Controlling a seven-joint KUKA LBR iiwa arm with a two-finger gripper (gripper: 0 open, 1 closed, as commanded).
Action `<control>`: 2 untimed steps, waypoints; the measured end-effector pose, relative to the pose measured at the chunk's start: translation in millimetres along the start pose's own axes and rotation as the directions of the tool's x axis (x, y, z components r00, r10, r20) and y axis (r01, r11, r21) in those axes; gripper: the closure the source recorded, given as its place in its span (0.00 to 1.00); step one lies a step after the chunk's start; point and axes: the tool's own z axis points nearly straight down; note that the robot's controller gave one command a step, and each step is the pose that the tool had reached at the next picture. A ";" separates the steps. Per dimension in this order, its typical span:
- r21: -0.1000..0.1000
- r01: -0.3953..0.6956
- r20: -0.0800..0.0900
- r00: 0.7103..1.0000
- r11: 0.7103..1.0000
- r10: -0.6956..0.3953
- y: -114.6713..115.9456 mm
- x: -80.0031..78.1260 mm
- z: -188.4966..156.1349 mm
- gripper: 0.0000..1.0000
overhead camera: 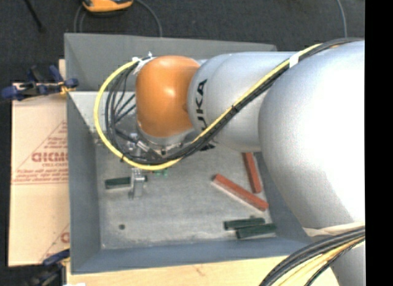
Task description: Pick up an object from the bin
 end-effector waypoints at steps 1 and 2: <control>-0.002 -0.004 0.008 1.000 1.000 0.004 -0.7 -2.3 -4.8 0.00; -0.004 -0.145 0.012 0.989 0.989 0.145 -5.5 -22.4 61.2 1.00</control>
Offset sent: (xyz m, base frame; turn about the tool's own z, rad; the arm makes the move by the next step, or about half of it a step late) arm 0.0193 -0.0045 -0.0641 0.1456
